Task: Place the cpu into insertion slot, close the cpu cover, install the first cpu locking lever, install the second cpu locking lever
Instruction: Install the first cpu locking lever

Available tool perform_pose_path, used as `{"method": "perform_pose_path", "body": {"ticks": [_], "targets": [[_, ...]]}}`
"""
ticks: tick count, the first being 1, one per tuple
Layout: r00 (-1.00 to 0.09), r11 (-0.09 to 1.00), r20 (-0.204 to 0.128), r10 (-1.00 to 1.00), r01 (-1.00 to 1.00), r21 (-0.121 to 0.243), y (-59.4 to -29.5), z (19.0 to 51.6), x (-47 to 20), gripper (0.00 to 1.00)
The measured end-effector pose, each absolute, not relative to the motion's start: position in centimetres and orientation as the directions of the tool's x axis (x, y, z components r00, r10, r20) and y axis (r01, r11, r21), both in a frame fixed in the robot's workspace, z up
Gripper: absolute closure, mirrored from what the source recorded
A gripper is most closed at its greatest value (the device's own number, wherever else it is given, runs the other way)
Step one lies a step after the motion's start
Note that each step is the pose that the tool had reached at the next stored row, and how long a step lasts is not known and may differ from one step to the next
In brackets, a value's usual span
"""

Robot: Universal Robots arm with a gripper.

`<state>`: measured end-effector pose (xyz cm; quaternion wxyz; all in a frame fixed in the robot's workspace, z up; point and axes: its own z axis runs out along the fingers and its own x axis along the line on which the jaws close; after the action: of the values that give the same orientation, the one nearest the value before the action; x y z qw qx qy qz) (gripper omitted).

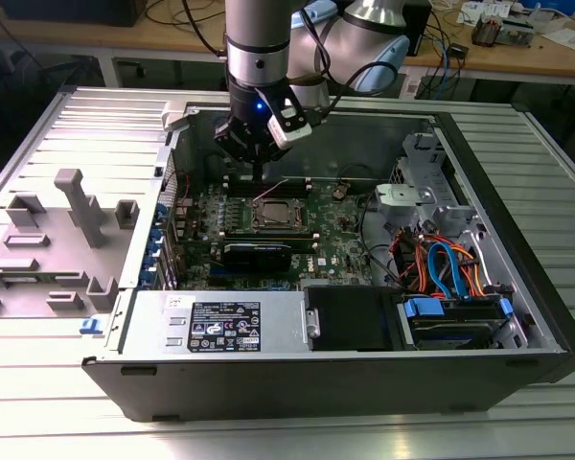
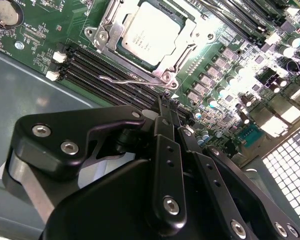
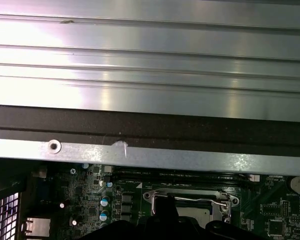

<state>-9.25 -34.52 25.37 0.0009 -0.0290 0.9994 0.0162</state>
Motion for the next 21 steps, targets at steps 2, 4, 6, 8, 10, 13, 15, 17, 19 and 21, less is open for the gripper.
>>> {"method": "perform_pose_path", "body": {"ticks": [2, 4, 6, 8, 10, 13, 15, 17, 19, 21], "targets": [[-0.998, 0.998, -0.003, -0.058, -0.058, 0.032, -34.5, 25.4, -9.3, 0.89], [-0.998, 0.998, -0.003, -0.058, -0.058, 0.032, -34.5, 25.3, -9.3, 0.89], [-0.998, 0.998, -0.003, -0.058, -0.058, 0.032, -34.5, 25.3, -9.2, 0.89], [-0.998, 0.998, -0.003, -0.058, -0.058, 0.032, -34.5, 25.1, -9.2, 0.89], [-0.998, 0.998, -0.003, -0.058, -0.058, 0.032, -34.5, 24.9, -9.1, 0.89], [-0.998, 0.998, -0.003, -0.058, -0.058, 0.032, -34.5, 24.5, -8.9, 0.89], [-0.998, 0.998, -0.003, -0.058, -0.058, 0.032, -34.4, 24.4, -8.8, 0.89], [-0.998, 0.998, -0.003, -0.058, -0.058, 0.032, -34.3, 24.3, -8.7, 0.89], [-0.998, 0.998, -0.003, -0.058, -0.058, 0.032, -34.2, 24.2, -8.6, 0.89], [-0.998, 0.998, -0.003, -0.058, -0.058, 0.032, -34.0, 24.1, -8.3, 0.89]]}}
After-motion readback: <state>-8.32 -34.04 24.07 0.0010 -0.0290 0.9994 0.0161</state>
